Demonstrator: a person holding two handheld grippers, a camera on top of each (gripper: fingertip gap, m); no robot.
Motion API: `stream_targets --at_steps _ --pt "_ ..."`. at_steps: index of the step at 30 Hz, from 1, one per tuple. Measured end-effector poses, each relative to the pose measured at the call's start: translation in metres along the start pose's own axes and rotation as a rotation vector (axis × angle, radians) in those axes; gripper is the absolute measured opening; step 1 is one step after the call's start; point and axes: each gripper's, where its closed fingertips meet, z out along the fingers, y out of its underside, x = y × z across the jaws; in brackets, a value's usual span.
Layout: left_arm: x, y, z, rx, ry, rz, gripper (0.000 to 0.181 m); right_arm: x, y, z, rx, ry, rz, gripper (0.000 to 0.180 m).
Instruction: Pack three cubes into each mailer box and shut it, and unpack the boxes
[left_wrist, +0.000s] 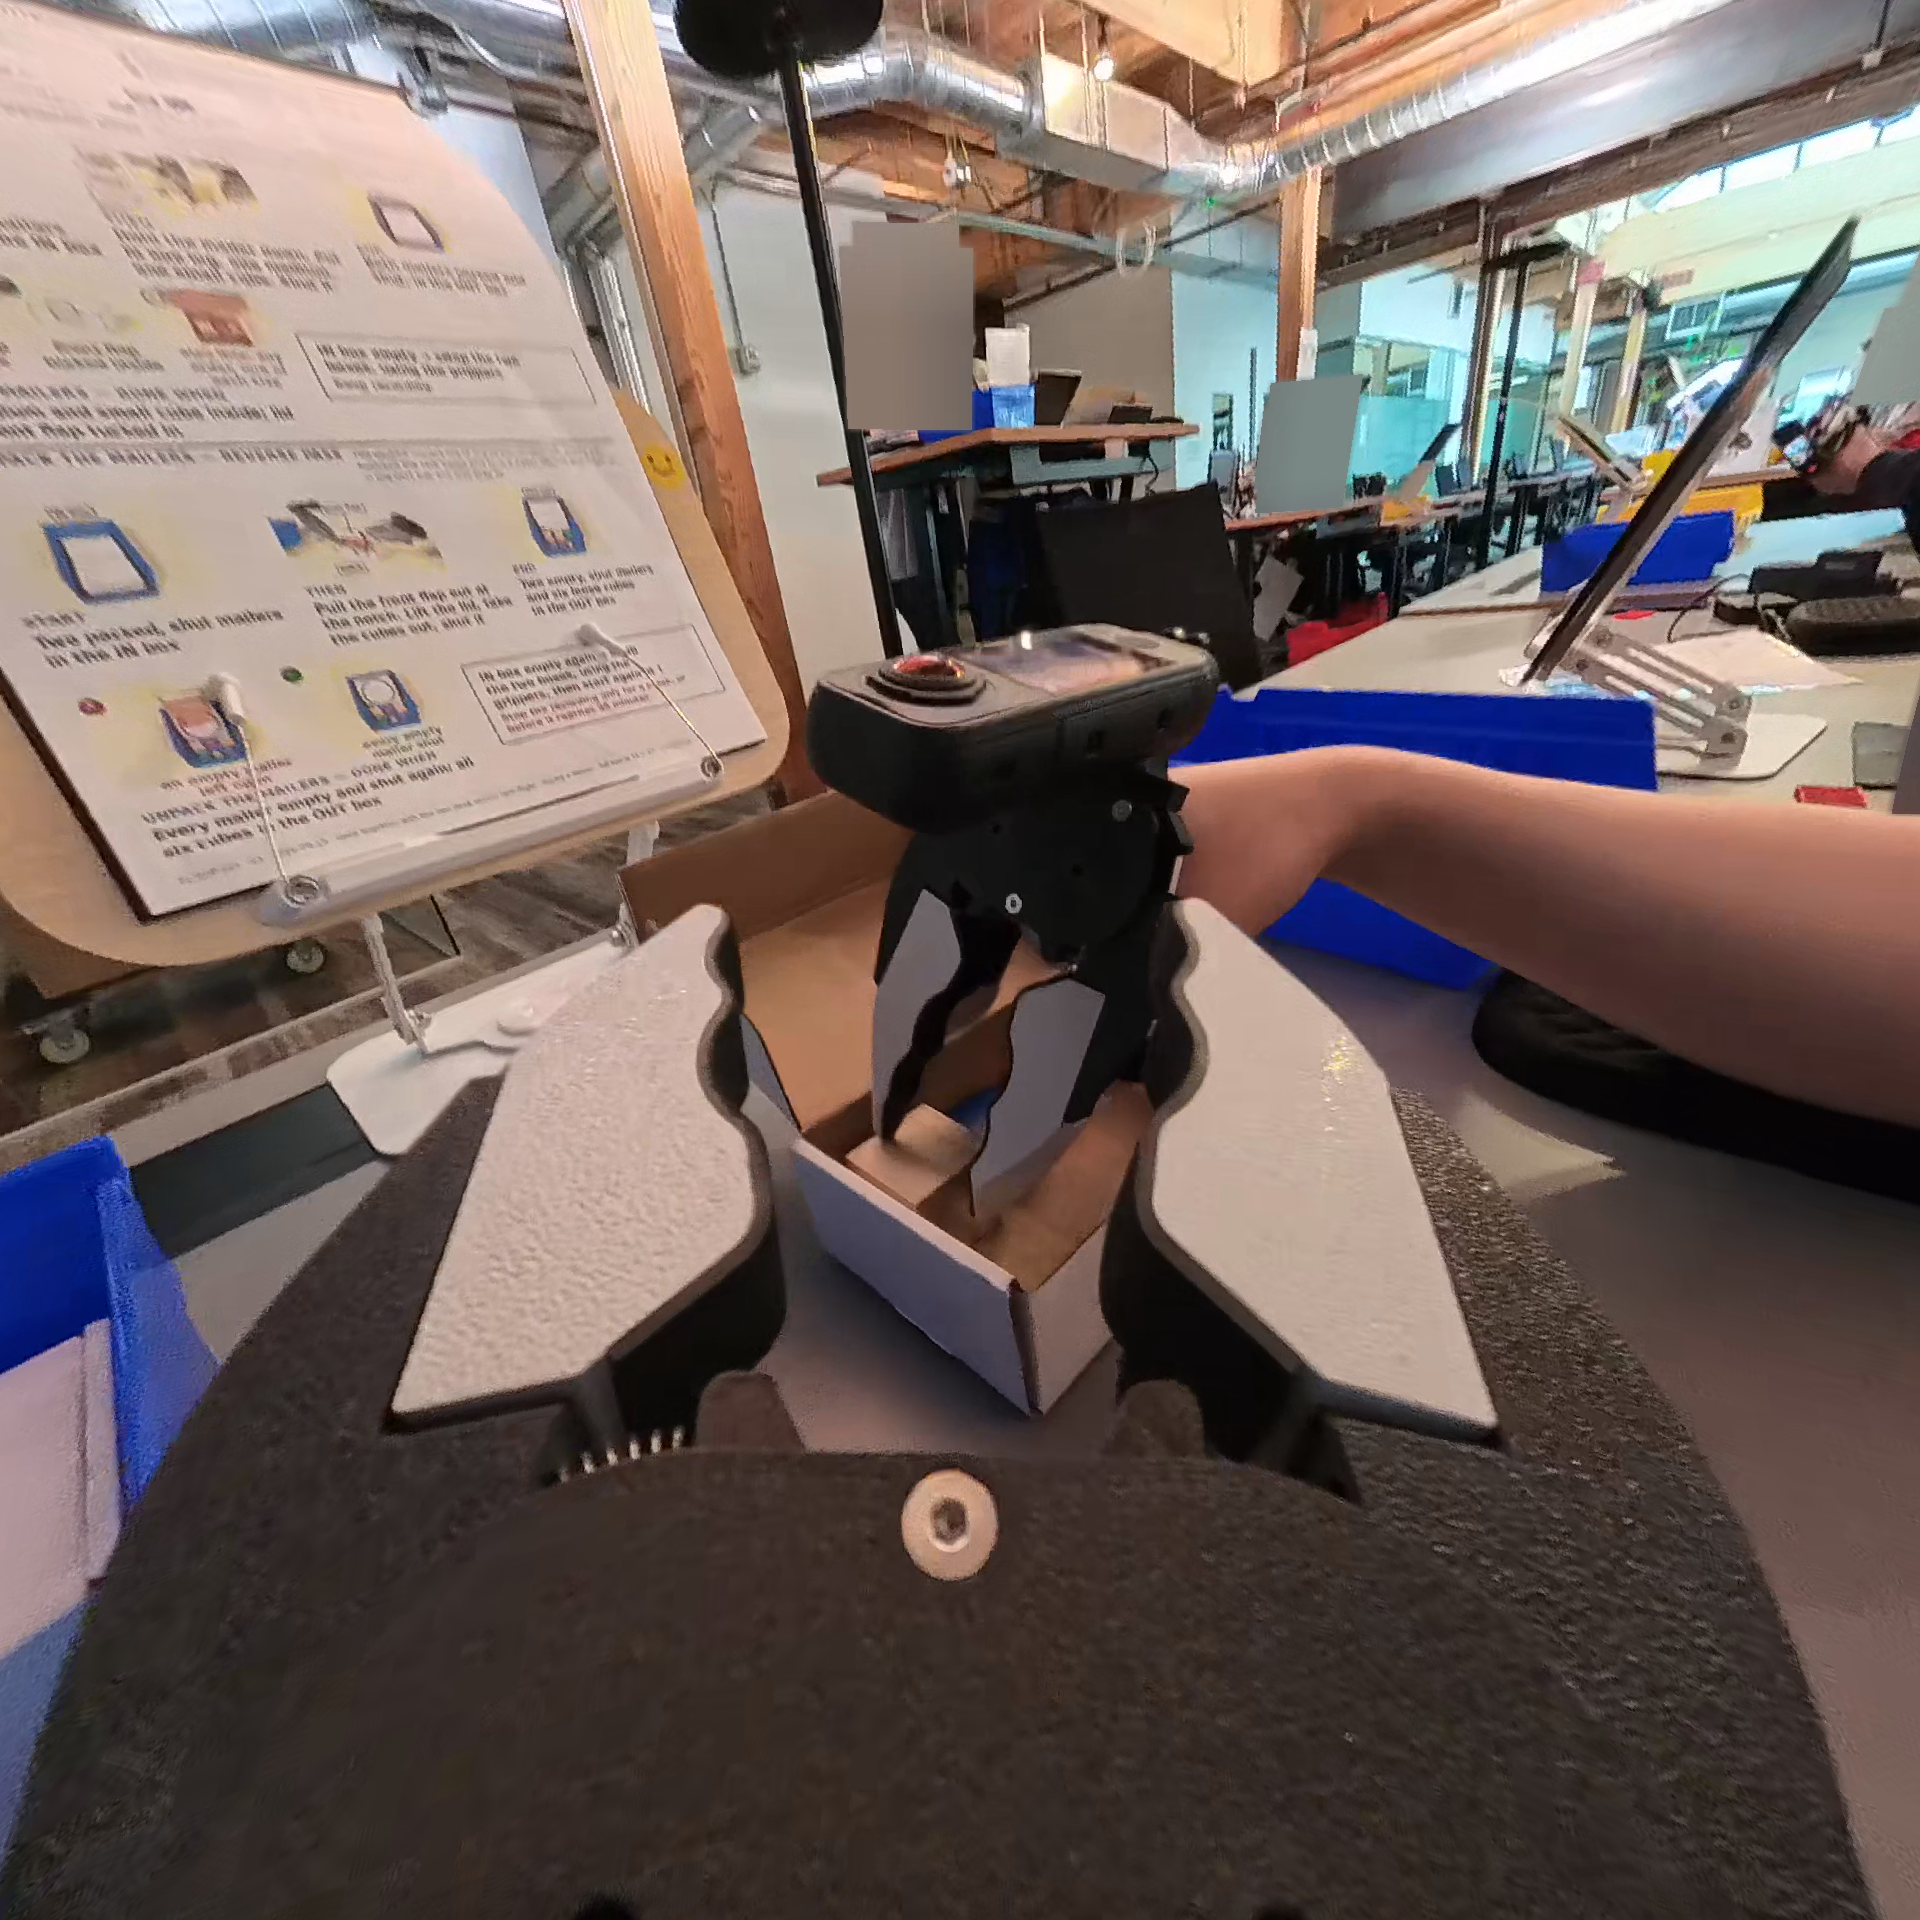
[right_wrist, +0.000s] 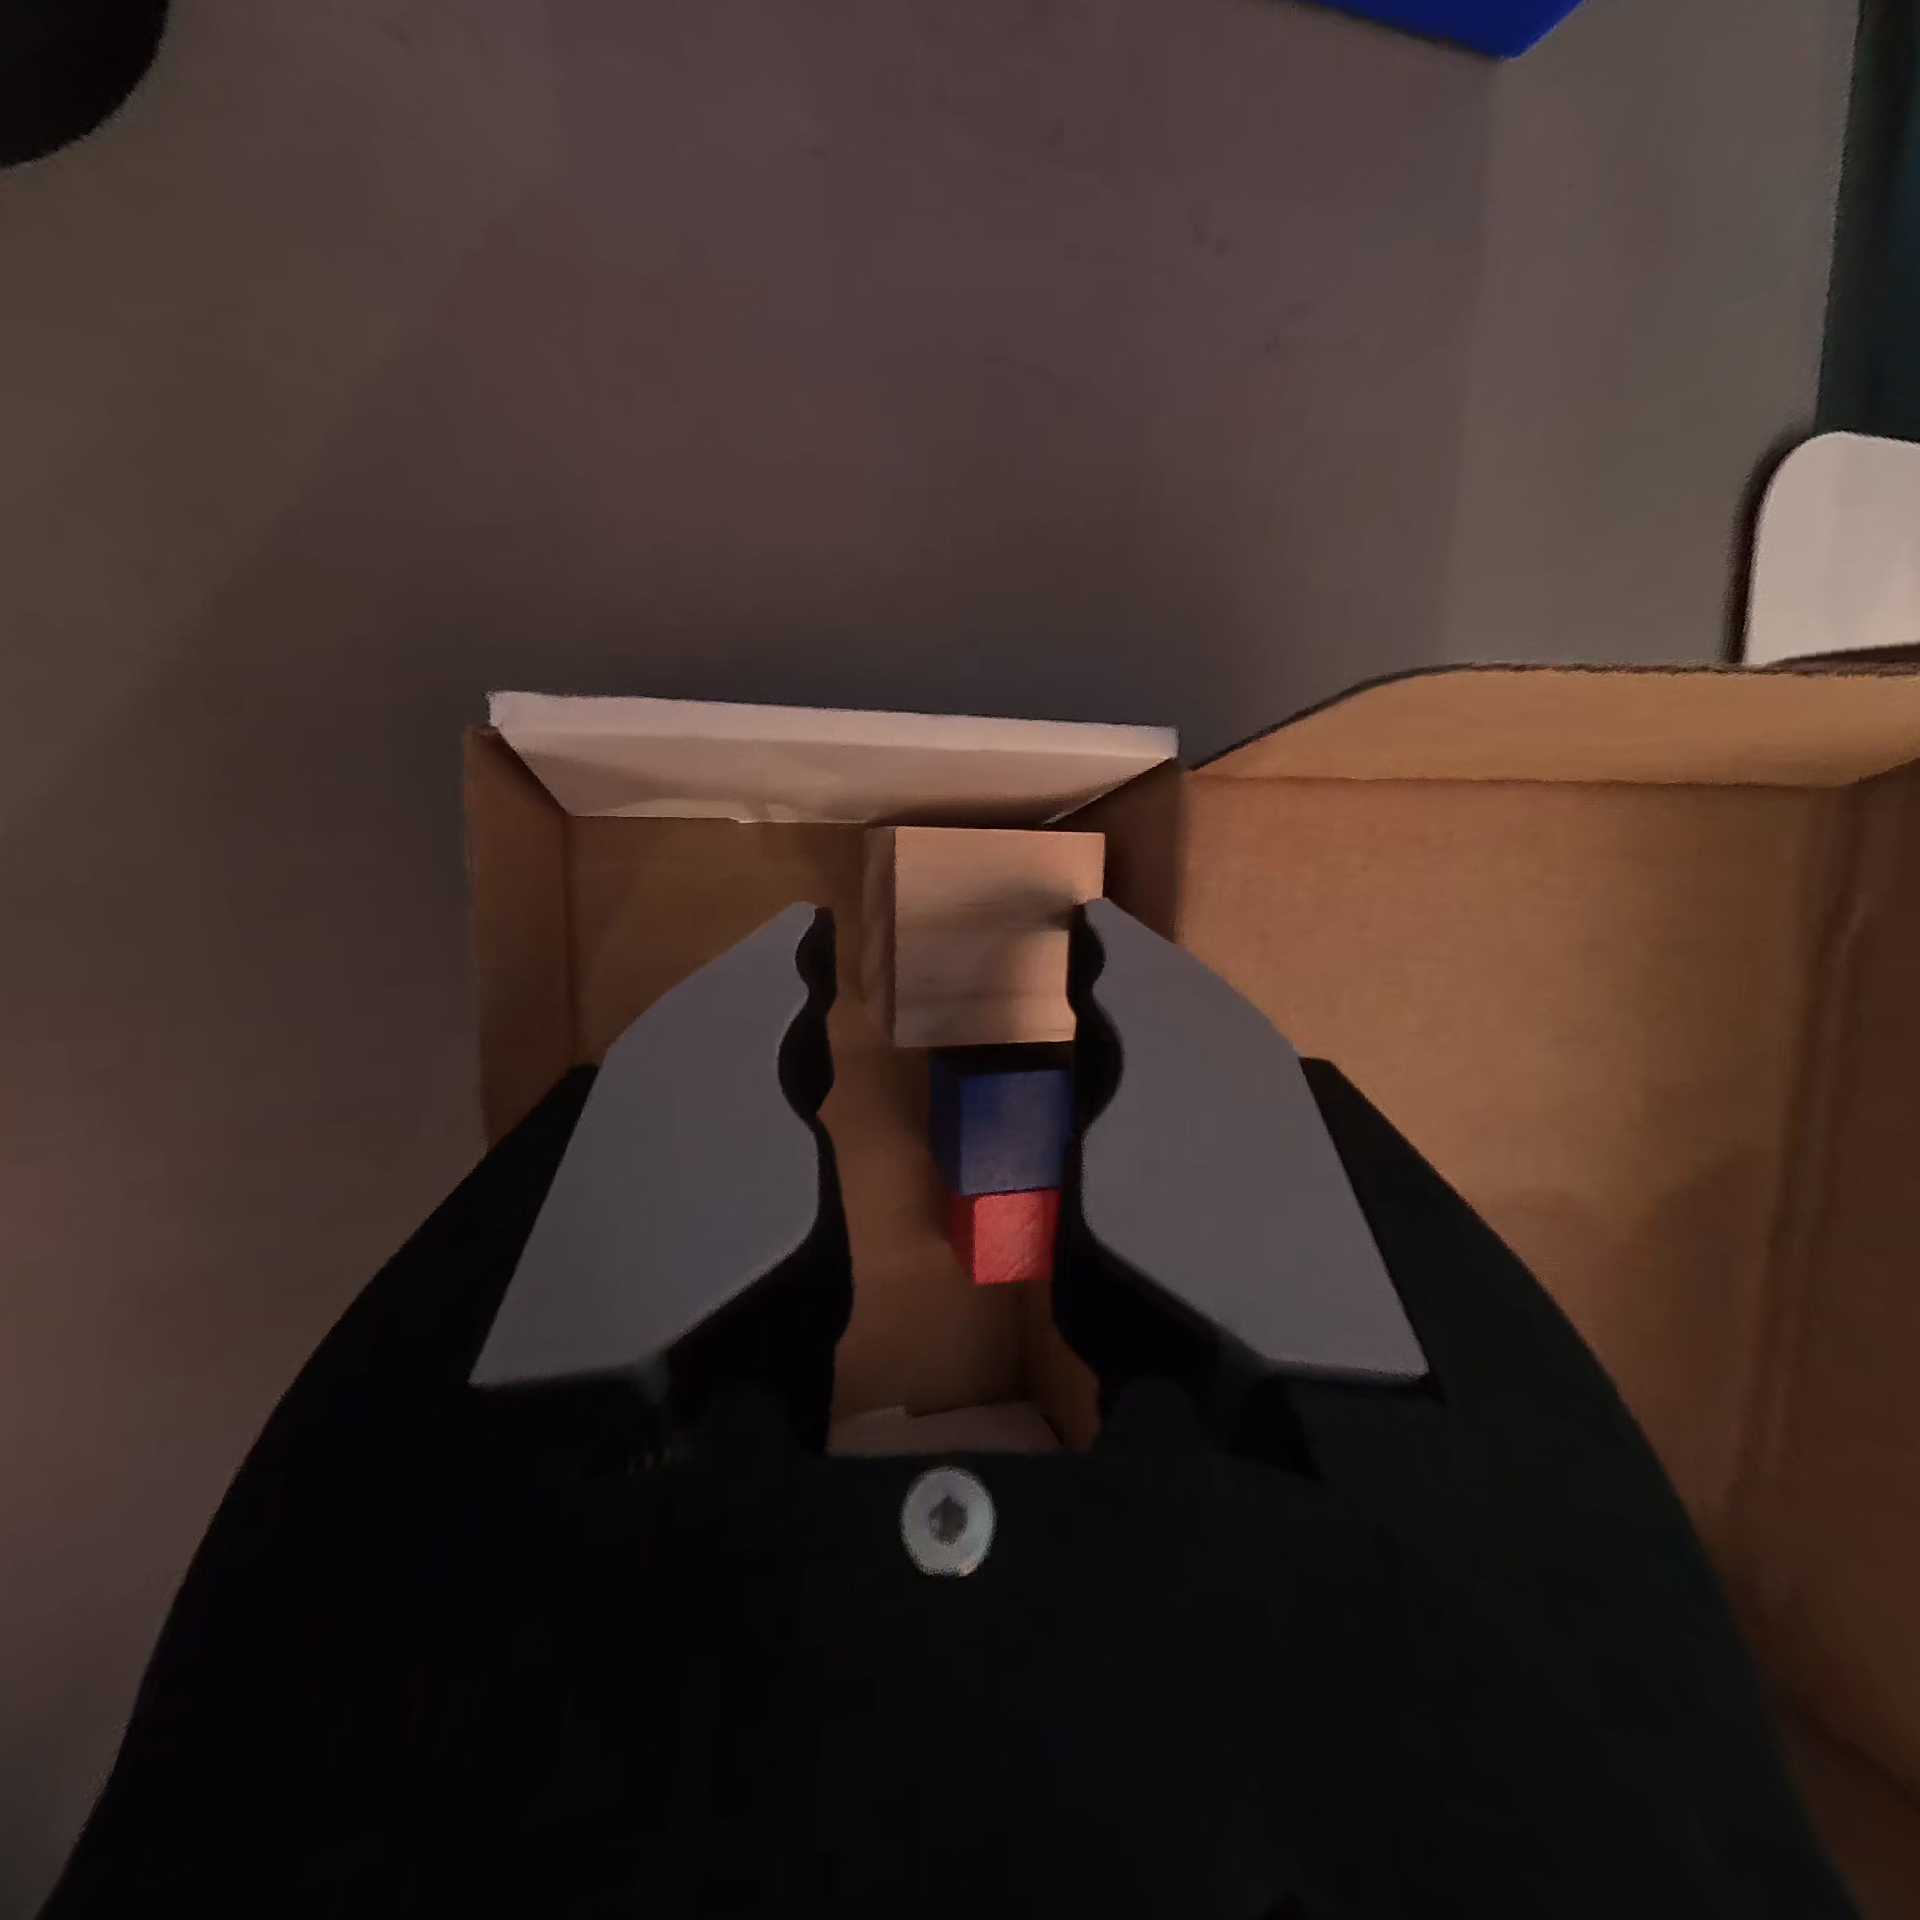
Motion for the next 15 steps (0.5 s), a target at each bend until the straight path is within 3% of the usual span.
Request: stream_targets --at_steps 10,15 --pt "-0.002 0.000 -0.001 -0.004 -0.008 0.019 0.074 -0.006 0.005 0.003 -0.011 -0.066 0.015 0.051" --pt "0.000 0.005 0.002 -0.032 -0.002 0.037 0.073 -0.005 0.007 0.006 -0.037 -0.047 -0.009 0.044"
